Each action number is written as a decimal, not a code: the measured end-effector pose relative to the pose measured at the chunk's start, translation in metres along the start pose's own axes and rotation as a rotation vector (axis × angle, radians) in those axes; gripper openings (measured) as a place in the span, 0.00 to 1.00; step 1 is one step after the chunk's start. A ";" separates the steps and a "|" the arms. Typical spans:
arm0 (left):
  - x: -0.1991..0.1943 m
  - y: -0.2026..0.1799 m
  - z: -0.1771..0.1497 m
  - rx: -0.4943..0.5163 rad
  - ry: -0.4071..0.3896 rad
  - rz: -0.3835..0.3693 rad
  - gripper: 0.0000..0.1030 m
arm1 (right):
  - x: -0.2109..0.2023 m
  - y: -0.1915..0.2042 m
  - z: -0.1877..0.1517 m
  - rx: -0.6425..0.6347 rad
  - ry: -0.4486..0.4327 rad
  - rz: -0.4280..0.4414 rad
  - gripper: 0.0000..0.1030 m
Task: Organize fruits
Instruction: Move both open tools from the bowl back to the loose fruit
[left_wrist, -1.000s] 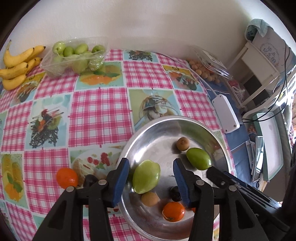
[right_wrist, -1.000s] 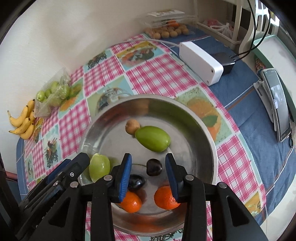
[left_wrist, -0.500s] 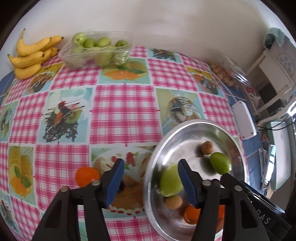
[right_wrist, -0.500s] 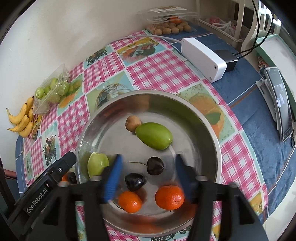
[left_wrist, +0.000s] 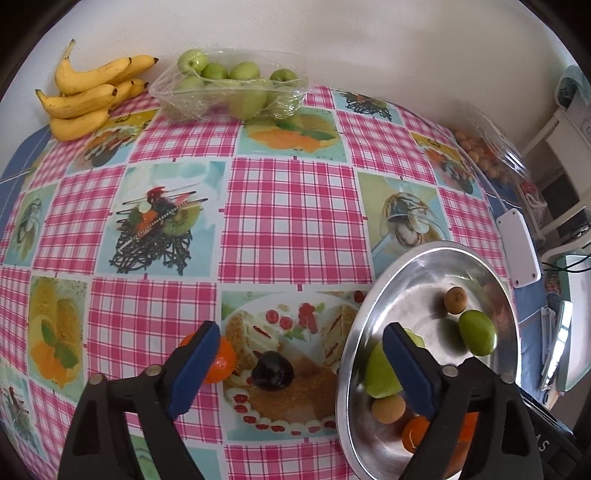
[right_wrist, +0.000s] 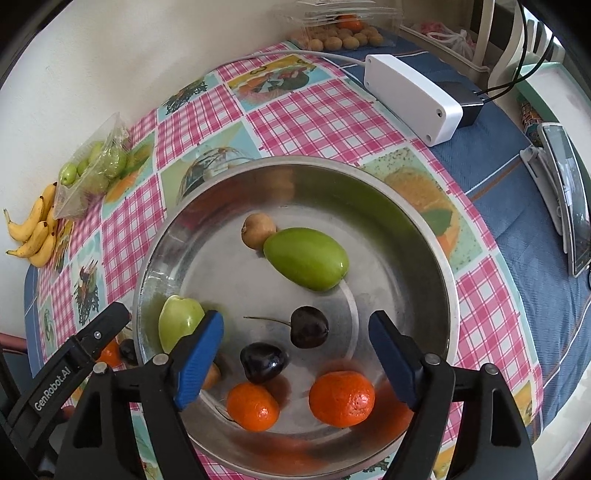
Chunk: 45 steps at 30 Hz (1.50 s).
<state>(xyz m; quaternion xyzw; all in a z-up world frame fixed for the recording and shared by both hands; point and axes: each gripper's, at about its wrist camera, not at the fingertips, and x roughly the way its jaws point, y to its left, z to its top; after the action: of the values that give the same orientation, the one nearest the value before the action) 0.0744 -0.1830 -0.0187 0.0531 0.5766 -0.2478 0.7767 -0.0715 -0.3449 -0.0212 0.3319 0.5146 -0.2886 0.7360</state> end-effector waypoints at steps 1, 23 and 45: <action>0.000 0.000 0.001 -0.002 0.000 -0.002 0.90 | 0.001 0.000 0.000 0.000 0.003 -0.003 0.80; -0.014 0.009 0.007 -0.018 -0.070 0.039 1.00 | -0.011 -0.002 0.002 -0.005 -0.067 -0.021 0.99; -0.034 0.077 -0.010 -0.172 -0.095 0.106 1.00 | -0.017 0.033 -0.009 -0.090 -0.076 0.006 0.99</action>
<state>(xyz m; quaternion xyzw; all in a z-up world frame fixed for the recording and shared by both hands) 0.0933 -0.1013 -0.0065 0.0051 0.5548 -0.1582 0.8168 -0.0563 -0.3168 -0.0012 0.2889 0.4978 -0.2752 0.7701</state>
